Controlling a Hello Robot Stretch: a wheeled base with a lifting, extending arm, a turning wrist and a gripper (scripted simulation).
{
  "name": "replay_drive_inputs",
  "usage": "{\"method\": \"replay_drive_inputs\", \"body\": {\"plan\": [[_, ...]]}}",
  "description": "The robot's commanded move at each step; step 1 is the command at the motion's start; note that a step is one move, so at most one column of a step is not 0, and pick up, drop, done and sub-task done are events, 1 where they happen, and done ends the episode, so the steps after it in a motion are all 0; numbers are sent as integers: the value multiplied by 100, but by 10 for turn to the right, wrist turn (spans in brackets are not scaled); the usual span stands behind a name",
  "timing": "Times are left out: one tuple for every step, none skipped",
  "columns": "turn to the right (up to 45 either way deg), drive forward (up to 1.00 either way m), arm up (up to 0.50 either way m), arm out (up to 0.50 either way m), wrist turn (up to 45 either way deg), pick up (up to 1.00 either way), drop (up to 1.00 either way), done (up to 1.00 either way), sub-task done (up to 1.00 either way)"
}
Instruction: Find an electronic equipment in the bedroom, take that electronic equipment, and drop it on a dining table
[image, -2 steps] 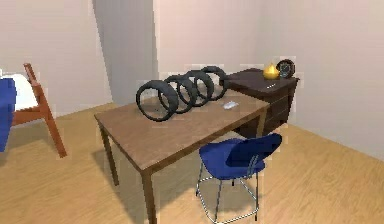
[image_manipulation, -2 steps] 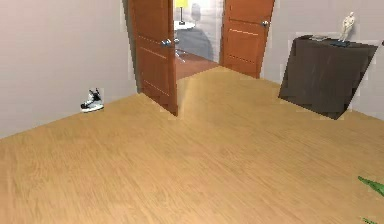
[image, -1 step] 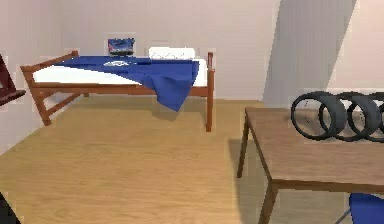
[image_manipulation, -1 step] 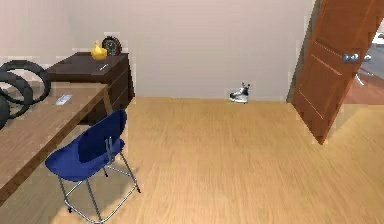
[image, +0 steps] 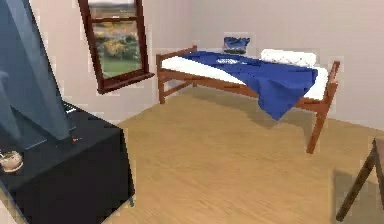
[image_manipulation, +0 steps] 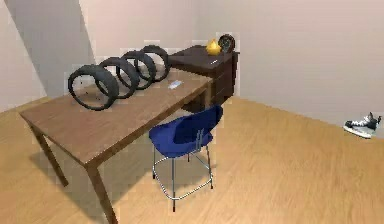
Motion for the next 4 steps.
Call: {"method": "replay_drive_inputs", "body": {"plan": [[0, 100, 0, 0, 0, 0, 0, 0, 0], [0, 35, 0, 0, 0, 0, 0, 0, 0], [-450, 0, 0, 0, 0, 0, 0, 0, 0], [-60, 0, 0, 0, 0, 0, 0, 0, 0]]}}
